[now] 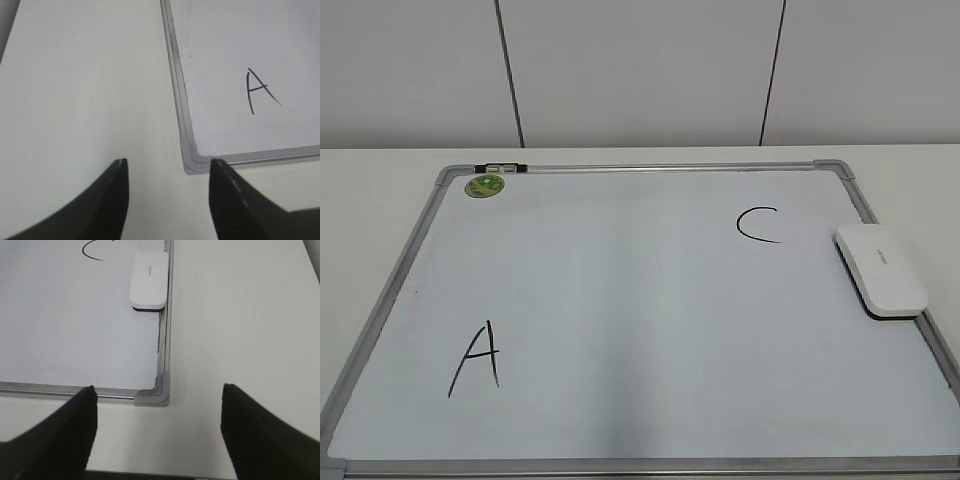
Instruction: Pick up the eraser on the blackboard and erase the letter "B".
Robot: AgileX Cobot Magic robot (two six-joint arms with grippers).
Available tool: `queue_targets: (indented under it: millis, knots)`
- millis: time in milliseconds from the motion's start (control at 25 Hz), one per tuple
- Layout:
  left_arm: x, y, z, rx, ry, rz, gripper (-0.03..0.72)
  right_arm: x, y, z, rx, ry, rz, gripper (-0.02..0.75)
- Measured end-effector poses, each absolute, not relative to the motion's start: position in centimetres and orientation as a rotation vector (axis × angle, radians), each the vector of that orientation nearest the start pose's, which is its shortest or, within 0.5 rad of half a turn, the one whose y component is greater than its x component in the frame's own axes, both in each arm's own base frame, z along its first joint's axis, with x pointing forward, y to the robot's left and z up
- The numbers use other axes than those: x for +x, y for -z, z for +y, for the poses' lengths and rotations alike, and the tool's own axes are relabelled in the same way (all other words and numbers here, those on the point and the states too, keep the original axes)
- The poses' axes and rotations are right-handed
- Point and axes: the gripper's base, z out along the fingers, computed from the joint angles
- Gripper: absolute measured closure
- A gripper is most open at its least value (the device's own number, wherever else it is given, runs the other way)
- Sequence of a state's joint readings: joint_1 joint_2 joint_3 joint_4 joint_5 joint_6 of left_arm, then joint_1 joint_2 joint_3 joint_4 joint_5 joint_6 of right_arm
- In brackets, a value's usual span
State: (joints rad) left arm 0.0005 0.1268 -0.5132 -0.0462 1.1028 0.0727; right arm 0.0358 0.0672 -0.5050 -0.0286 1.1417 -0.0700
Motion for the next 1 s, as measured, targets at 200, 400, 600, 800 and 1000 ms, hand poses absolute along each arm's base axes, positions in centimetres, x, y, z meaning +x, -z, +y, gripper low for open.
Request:
queue_targets:
  millis: [200, 400, 600, 800, 1000]
  knots:
    - [-0.6, -27.7, -0.4, 0.079, 0.009, 2.089, 0.314, -0.6, -27.2, -0.2, -0.078, 0.071, 2.143, 0.146]
    - [-0.7, -27.7, -0.4, 0.079, 0.009, 2.086, 0.314, -1.1, -27.2, -0.2, -0.065, 0.078, 2.105, 0.146]
    - [-0.7, -27.7, -0.4, 0.079, 0.009, 2.086, 0.314, -1.2, -27.2, -0.2, -0.064, 0.078, 2.102, 0.146]
    - [-0.7, -27.7, -0.4, 0.079, 0.009, 2.086, 0.314, -1.2, -27.2, -0.2, -0.064, 0.079, 2.101, 0.146]
    - [-0.7, -27.7, -0.4, 0.079, 0.009, 2.086, 0.314, -1.2, -27.2, -0.2, -0.064, 0.079, 2.101, 0.147]
